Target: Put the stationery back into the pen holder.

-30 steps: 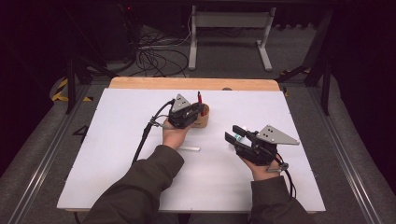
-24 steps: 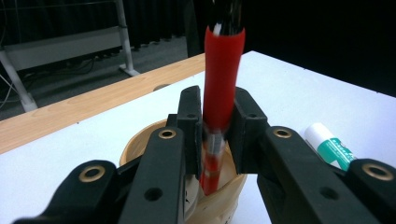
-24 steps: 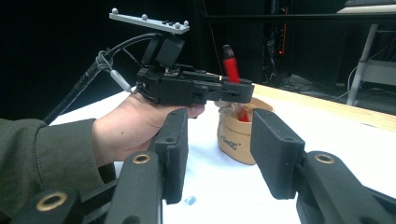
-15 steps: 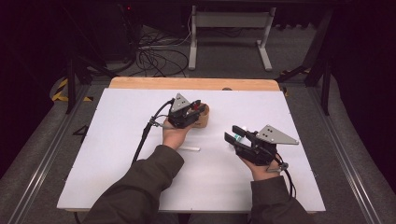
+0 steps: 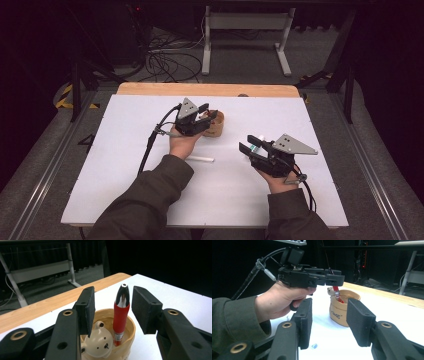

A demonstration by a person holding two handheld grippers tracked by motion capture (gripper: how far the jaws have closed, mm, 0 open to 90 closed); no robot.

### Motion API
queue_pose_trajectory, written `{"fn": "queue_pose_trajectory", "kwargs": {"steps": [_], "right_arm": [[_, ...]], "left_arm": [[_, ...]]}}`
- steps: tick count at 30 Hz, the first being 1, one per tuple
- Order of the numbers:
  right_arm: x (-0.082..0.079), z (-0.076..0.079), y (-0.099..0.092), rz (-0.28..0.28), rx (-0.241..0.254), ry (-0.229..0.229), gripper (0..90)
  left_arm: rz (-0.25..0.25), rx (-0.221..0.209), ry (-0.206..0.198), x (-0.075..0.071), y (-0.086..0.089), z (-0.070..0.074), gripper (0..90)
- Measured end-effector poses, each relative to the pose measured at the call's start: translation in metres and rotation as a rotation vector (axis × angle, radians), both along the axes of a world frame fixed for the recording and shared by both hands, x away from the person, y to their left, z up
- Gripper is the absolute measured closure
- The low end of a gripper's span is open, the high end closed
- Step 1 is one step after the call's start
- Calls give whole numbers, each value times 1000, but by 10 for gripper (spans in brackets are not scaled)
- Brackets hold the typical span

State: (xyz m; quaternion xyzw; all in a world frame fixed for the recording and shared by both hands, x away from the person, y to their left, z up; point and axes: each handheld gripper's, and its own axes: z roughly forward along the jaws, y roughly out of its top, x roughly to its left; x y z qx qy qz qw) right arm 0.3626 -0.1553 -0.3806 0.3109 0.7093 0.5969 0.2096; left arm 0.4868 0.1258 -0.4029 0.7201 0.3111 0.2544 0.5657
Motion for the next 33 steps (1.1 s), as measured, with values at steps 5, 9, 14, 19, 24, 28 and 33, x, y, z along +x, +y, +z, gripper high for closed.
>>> {"fn": "queue_pose_trajectory", "kwargs": {"steps": [5, 9, 14, 19, 24, 28, 33], "right_arm": [[0, 0, 0, 2, 1, 0, 557], [0, 0, 0, 5, 1, 1, 545], [0, 0, 0, 6, 5, 4, 530], [1, 0, 1, 12, 6, 3, 516], [1, -1, 2, 15, 6, 6, 511], [1, -1, 2, 19, 4, 5, 506], [1, -1, 2, 24, 2, 10, 498]], "left_arm": [[-2, -3, -12, -5, 7, 5, 508], [-10, -4, -14, -8, 14, 6, 469], [-23, 5, -14, -13, 23, 9, 431], [-56, -7, -20, -23, 35, 12, 380], [-86, -4, -15, -32, 45, 10, 344], [-118, 9, -18, -37, 49, 10, 301], [-150, 27, -26, -43, 53, 12, 250]]}}
